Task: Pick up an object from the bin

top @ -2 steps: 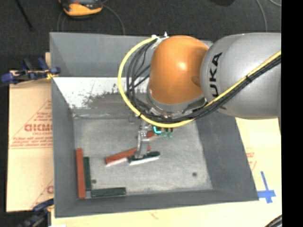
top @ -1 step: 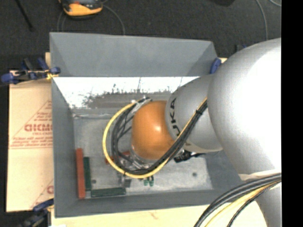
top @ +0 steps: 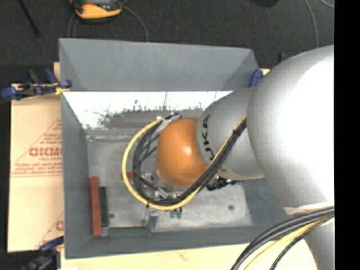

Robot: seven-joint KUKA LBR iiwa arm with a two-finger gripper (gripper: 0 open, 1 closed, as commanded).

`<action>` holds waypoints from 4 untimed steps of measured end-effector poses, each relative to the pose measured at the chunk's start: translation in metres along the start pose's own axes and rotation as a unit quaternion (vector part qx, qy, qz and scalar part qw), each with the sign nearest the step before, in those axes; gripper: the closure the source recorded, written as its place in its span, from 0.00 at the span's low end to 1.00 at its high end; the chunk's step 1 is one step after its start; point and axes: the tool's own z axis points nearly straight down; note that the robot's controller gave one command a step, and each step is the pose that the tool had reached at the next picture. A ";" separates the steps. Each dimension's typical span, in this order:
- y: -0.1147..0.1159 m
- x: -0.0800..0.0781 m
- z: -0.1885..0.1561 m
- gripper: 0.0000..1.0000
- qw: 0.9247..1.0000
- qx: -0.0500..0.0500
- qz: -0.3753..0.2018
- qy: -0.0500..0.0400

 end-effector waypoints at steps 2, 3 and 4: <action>0.006 0.007 -0.001 0.00 1.000 0.001 0.014 -0.001; 0.028 0.009 -0.001 0.00 0.998 0.001 -0.068 -0.004; 0.034 0.009 -0.002 0.00 0.980 -0.001 -0.201 -0.004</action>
Offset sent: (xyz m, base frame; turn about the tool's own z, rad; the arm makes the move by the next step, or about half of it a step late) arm -0.0227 0.0175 -0.0032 0.0606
